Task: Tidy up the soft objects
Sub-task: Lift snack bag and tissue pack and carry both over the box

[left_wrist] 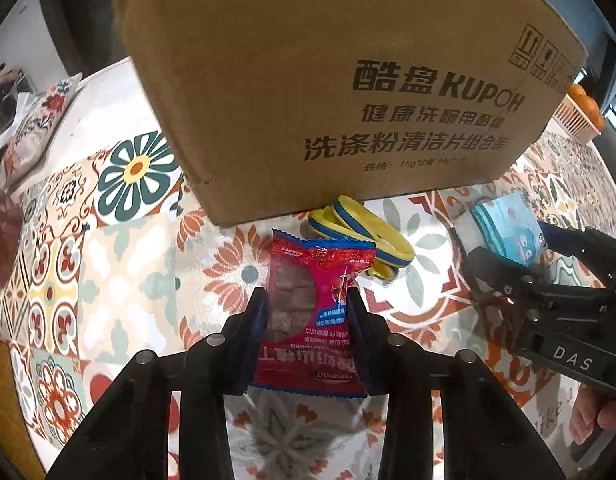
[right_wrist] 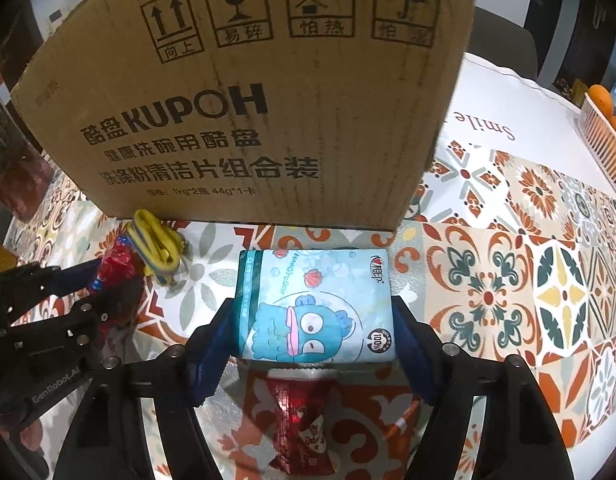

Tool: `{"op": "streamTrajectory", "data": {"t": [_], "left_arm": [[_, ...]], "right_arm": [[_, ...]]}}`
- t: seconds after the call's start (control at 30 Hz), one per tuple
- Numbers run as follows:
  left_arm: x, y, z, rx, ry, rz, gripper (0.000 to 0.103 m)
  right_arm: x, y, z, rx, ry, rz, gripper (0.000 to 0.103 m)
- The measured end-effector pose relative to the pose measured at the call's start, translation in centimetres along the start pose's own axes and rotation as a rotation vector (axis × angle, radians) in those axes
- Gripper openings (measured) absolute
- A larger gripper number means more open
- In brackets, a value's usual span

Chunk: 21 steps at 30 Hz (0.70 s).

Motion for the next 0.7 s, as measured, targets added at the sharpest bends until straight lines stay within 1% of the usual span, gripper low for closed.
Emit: {"op": "streamTrajectory", "data": {"t": [0.23, 0.47, 0.6, 0.7], "left_arm": [[-1.5, 1.8, 1.1, -0.061, 0.024, -0.02, 0.038], [-4.6, 2.8, 1.6, -0.095, 0.01, -0.067, 0.038], [-7.1, 2.4, 2.4, -0.115, 0.003, -0.101, 0.038], [-8.1, 2.1, 2.1, -0.13, 0.005, -0.127, 0.038]], "right_arm": [[-1.5, 0.6, 0.3, 0.014, -0.019, -0.018, 0.074], [-3.8, 1.2, 0.9, 0.005, -0.037, -0.047, 0.074], [-5.5, 1.4, 1.3, -0.007, -0.038, -0.08, 0.074], [-7.1, 0.9, 1.4, -0.013, -0.043, -0.107, 0.074]]}}
Point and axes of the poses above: each gripper's, at about its wrist camera, not at the fingertips, and x roughly the way its jaws point, z to its left, y to its underside, the point moved 2 cm from there along x, roughly the way its jaws point, and after that the axes turned 15 degrees about -y, right-handed, at the moved point
